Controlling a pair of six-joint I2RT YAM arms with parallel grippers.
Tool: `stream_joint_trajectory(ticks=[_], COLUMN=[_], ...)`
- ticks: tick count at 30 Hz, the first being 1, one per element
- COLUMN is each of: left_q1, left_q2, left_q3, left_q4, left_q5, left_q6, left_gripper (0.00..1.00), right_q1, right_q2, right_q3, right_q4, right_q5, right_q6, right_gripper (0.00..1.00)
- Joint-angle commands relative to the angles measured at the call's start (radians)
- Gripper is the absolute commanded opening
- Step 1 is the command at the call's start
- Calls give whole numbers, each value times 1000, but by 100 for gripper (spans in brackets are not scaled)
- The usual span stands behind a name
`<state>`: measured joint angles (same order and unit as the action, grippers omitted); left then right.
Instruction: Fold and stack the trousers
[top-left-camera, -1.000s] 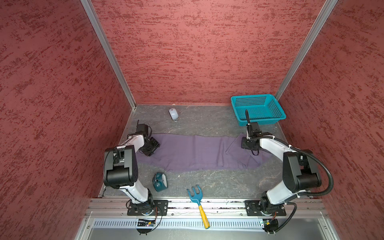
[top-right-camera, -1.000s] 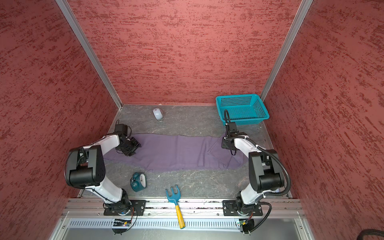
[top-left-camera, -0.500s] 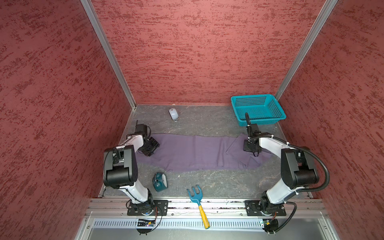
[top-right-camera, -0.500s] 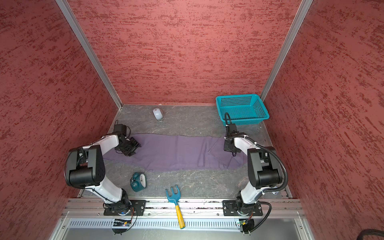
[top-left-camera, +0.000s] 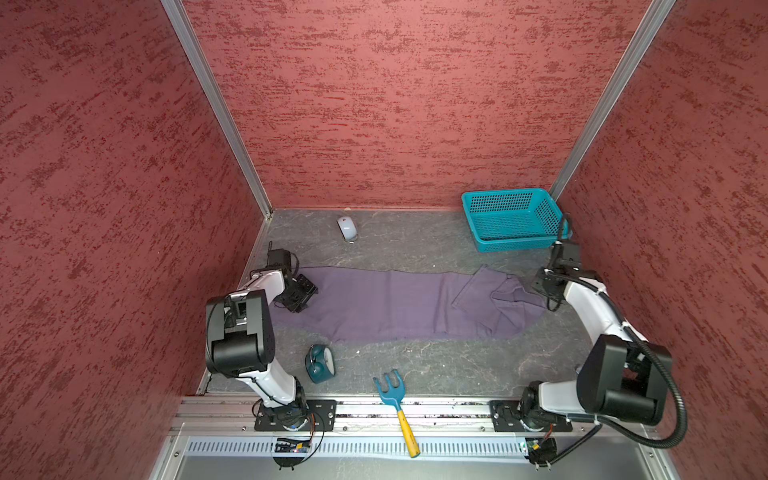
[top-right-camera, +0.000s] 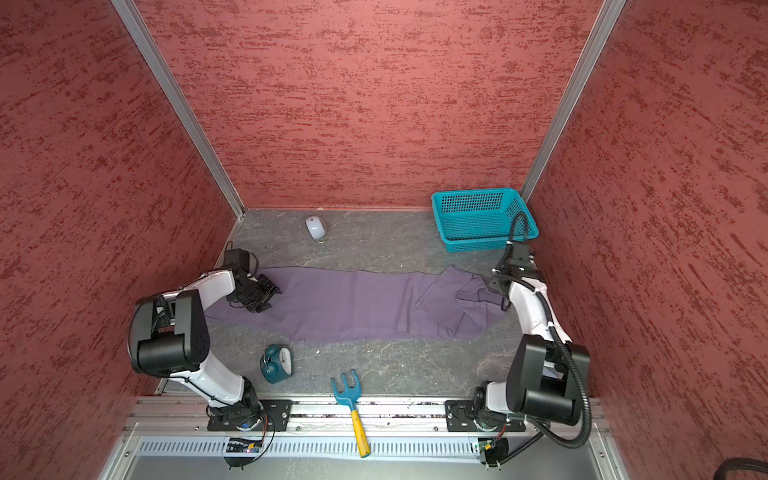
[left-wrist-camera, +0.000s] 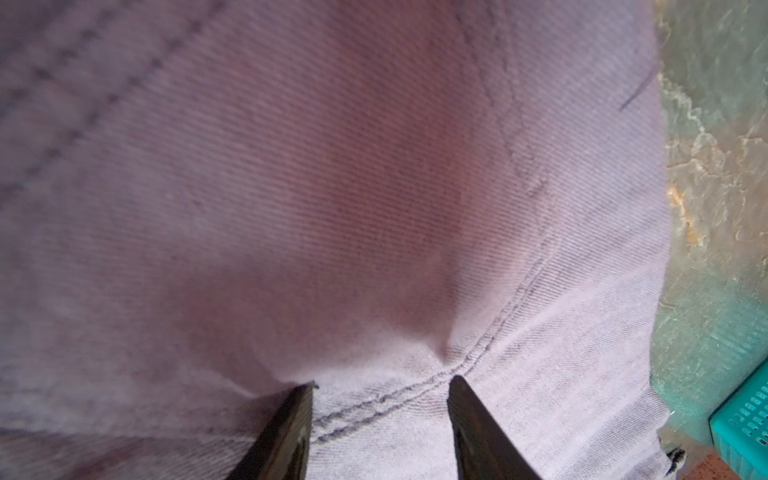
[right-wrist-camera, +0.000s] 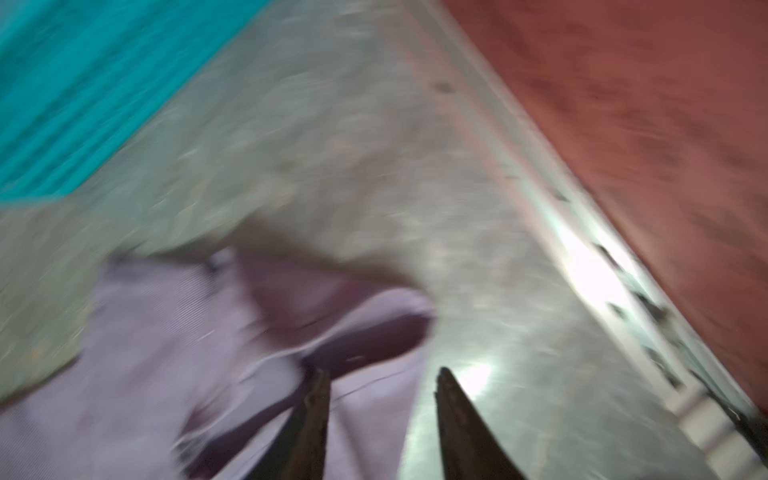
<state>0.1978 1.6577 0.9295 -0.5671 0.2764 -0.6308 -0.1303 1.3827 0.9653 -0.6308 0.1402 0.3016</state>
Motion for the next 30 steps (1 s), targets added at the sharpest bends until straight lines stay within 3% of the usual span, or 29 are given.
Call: stream_joint_trajectory(ticks=[1,8,16,20,23,30], left_q1=[-1,-4,-10,-12,-14,-3], left_q2=[51,51,50,51,53,57], left_q3=[-32,-40,-46,-52,-53,-71], left_q4=[7,9,8,9,-1,22], left_q5=[16,13,15,13,-6,1], left_q6=[8,5,7,14,19,10], left_gripper=[53,53,52,49,49,48], right_q1=[128,225,235,234,233,194], right_q2=[-9,58,218,282,272,171], right_q3=[-43,-92,-39,-3,12,54], right_q4=[24,95,184,166,115,-54], right_q5=[-86,-158,-161,-122,-32,196], right_q6=[-64,-7,-11,3,19,27], right_gripper=[49,50,49,31,0,0])
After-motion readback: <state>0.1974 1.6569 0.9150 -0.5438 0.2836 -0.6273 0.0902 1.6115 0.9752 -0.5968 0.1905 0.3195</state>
